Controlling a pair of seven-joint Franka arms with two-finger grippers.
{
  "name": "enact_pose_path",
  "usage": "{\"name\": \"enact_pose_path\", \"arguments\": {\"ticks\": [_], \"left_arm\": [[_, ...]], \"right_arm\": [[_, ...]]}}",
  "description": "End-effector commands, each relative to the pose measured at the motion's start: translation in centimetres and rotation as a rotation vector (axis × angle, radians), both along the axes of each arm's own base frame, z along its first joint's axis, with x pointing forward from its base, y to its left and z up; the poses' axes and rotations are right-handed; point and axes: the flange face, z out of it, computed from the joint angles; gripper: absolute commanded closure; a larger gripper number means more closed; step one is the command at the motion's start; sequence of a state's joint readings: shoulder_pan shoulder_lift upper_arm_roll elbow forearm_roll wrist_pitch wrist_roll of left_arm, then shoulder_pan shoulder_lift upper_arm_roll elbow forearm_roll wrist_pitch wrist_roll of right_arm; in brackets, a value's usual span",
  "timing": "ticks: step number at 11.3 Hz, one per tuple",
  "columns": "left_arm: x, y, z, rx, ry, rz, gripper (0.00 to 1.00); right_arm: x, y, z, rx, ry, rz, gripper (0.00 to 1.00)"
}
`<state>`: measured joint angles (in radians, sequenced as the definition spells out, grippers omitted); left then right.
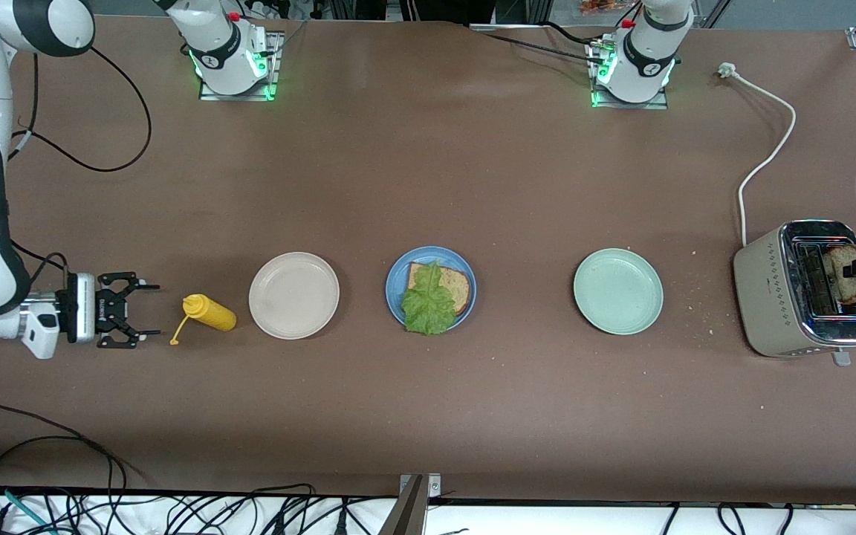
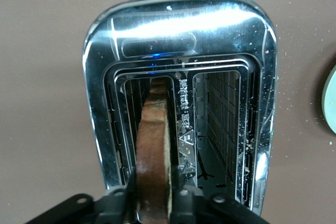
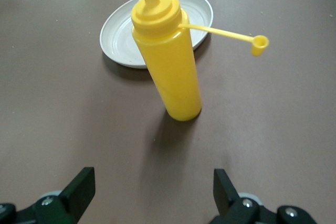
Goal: Make sandwich in blue plate with both arms
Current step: 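Open the right gripper while the left gripper grasps the toaster bread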
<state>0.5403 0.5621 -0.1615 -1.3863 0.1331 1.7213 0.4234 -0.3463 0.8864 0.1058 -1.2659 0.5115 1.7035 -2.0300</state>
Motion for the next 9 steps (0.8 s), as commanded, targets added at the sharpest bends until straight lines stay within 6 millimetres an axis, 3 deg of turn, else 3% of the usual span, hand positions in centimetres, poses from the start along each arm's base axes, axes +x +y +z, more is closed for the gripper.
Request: {"name": "enact_pose_path", "arguments": {"ticks": [1, 3, 6, 9], "left_arm": [[-0.3, 0.2, 1.7, 0.01, 0.027, -0.013, 1.0], [-1.2, -0.1, 3.8, 0.004, 0.053, -0.007, 1.0], [-1.3, -0.7, 9.9, 0.021, 0.028, -0.01, 0.98], [-1.0, -3.9, 13.6, -0.003, 0.034, -0.063, 0.99]], "right_arm": [[-0.6, -1.7, 4.4, -0.103, 0.052, -0.082, 0.0], [-0.8, -0.9, 8.0, -0.206, 0.103, -0.157, 0.0], [-1.7, 2.2, 13.8, -0.365, 0.197, -0.322, 0.0], [-2.2, 5.2, 18.0, -0.467, 0.245, -0.47, 0.0]]}}
